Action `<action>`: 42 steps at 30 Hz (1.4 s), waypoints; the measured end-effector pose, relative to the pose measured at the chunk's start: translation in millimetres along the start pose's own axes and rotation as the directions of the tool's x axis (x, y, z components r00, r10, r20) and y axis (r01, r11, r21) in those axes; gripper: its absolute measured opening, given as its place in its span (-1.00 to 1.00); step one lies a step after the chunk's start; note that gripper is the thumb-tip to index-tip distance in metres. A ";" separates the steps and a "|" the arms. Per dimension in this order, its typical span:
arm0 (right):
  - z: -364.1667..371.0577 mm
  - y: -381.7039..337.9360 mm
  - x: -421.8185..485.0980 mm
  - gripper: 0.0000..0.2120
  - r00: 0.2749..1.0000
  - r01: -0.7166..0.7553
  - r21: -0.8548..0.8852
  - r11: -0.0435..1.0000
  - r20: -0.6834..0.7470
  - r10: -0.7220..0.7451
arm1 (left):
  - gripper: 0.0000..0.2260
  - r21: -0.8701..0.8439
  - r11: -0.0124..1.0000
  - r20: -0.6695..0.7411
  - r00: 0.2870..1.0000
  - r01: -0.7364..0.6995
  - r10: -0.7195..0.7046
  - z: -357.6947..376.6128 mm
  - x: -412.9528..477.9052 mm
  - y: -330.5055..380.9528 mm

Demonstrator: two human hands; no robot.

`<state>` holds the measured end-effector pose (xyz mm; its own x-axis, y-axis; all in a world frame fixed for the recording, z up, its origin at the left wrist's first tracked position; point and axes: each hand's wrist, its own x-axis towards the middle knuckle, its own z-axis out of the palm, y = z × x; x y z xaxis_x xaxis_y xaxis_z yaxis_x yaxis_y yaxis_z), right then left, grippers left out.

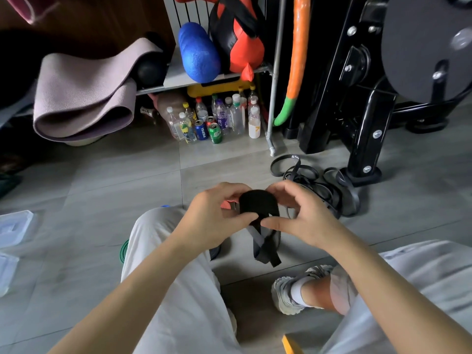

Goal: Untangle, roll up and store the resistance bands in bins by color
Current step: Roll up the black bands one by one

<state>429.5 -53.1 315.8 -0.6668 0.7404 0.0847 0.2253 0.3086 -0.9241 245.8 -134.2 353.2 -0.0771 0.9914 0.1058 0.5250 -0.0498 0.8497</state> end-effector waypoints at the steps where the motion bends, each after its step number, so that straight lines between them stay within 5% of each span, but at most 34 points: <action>1: 0.4 1.7 -0.6 -0.56 1.000 -0.003 0.034 0.999 -0.009 0.004 | -0.62 -0.065 0.998 -0.045 0.999 0.011 -0.014 0.4 -0.4 -1.5; 5: 9.6 5.4 -1.4 -0.52 0.999 0.035 0.361 0.932 -0.039 -0.022 | -0.71 -0.458 0.888 -0.106 0.988 0.052 -0.113 5.4 -5.2 -5.8; 8: 15.3 1.9 2.5 -0.51 0.995 0.057 0.412 0.909 -0.099 -0.017 | -0.74 -0.633 0.771 -0.091 0.983 0.066 -0.159 10.6 -8.7 -7.2; 12: 9.3 -6.7 3.9 -0.51 0.991 0.022 0.298 0.954 -0.132 0.018 | -0.71 -0.674 0.738 -0.110 0.981 0.042 -0.156 8.7 -8.8 -3.7; 19: 12.5 -5.8 4.4 -0.70 0.996 -0.012 0.345 0.939 -0.080 0.043 | -0.73 -0.775 0.621 -0.021 0.977 0.117 -0.211 16.8 -7.0 -11.6; 21: 11.0 -2.9 1.7 -0.71 0.995 -0.036 0.329 0.944 -0.078 0.065 | -0.71 -0.712 0.682 0.026 0.977 0.165 -0.210 13.8 -5.9 -14.0; 24: 8.1 0.5 -0.8 -0.66 0.993 -0.098 0.250 0.963 -0.038 0.110 | -0.59 -0.236 0.962 0.053 0.990 0.138 -0.129 -2.2 -1.8 -15.7; 29: 13.8 -4.7 2.2 -0.64 0.998 -0.055 0.069 0.996 0.011 0.054 | -0.52 0.252 0.967 0.210 0.977 -0.026 -0.029 -13.5 6.3 8.0; 33: 13.1 -5.1 1.7 -0.56 0.998 -0.056 0.075 0.996 0.023 0.054 | -0.68 0.269 0.961 0.220 0.975 -0.067 0.006 -12.8 6.0 13.9; 42: 7.2 10.5 12.3 -0.53 0.996 -0.086 -0.121 0.989 -0.010 0.086 | -0.54 0.158 0.985 0.105 0.991 0.065 -0.083 -7.5 12.7 1.1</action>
<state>418.6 -45.1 304.4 -0.6382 0.7698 0.0088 0.3664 0.3137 -0.8760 239.0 -122.5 359.3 -0.0304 0.9993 -0.0198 0.6462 0.0348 0.7624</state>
